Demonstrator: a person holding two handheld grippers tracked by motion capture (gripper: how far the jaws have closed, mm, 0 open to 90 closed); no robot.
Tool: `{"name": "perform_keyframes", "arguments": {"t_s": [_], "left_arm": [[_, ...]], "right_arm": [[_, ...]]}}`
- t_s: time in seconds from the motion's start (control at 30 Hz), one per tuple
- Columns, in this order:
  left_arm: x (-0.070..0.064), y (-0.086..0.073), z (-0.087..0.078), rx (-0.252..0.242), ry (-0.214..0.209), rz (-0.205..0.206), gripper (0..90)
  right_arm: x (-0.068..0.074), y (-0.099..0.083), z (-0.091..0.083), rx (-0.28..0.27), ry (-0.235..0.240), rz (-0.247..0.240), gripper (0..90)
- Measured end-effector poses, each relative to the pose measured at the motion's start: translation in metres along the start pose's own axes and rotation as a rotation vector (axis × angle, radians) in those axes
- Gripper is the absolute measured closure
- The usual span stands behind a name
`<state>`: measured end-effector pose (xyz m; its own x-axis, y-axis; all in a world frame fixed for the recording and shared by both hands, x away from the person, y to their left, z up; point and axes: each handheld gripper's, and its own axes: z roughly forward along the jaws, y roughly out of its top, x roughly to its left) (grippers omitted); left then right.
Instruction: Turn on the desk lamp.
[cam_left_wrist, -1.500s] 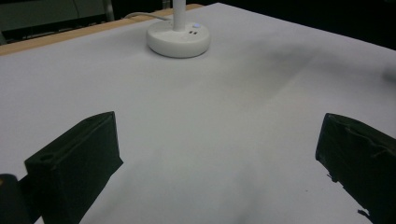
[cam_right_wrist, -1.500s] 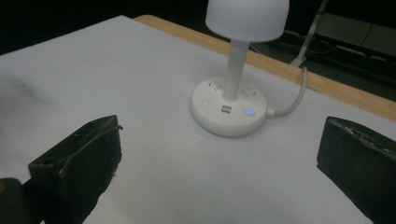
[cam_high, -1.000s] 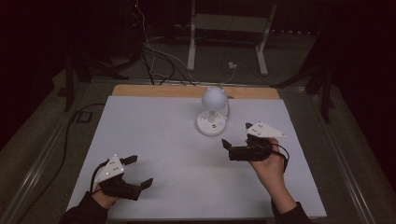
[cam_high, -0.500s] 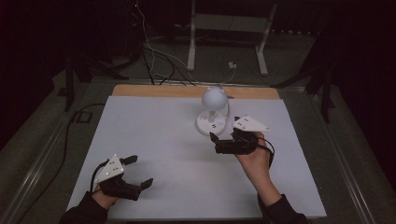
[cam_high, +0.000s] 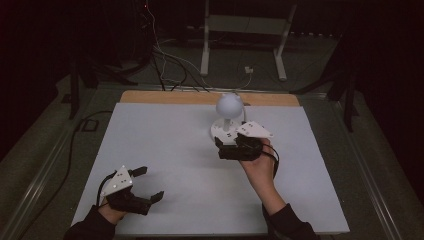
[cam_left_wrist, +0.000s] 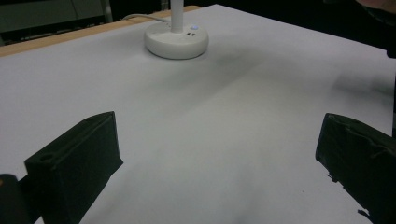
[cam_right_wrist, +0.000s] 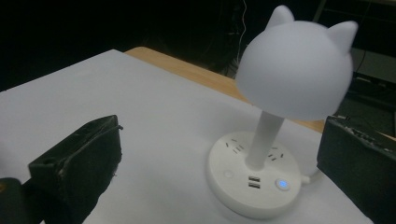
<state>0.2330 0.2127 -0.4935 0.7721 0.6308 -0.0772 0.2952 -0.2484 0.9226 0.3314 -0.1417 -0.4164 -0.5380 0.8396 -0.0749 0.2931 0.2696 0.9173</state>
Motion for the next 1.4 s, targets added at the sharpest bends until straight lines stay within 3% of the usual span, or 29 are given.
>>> {"name": "perform_keyframes", "arguments": {"t_s": [0.33,0.63,0.93,1.07,1.13,1.4], "left_arm": [[0.000,0.000,0.000,0.002,-0.002,0.001,0.4],[0.000,0.000,0.000,0.001,-0.004,-0.001,0.4],[0.000,0.000,0.000,0.002,-0.005,0.001,0.4],[0.000,0.000,0.000,0.001,-0.004,0.000,0.4],[0.000,0.000,0.000,0.003,-0.005,0.001,0.4],[0.001,0.000,0.000,-0.004,-0.010,-0.005,0.4]], "right_arm": [[0.001,-0.010,0.024,0.032,-0.019,0.026,0.0],[0.005,-0.020,0.041,0.023,-0.044,0.045,0.0],[0.004,-0.029,0.054,0.026,-0.041,0.132,0.0],[0.004,-0.031,0.055,0.021,-0.078,0.142,8.5],[0.002,-0.032,0.056,0.032,-0.094,0.166,15.5],[-0.001,-0.034,0.065,0.098,-0.117,0.167,41.5]]}}
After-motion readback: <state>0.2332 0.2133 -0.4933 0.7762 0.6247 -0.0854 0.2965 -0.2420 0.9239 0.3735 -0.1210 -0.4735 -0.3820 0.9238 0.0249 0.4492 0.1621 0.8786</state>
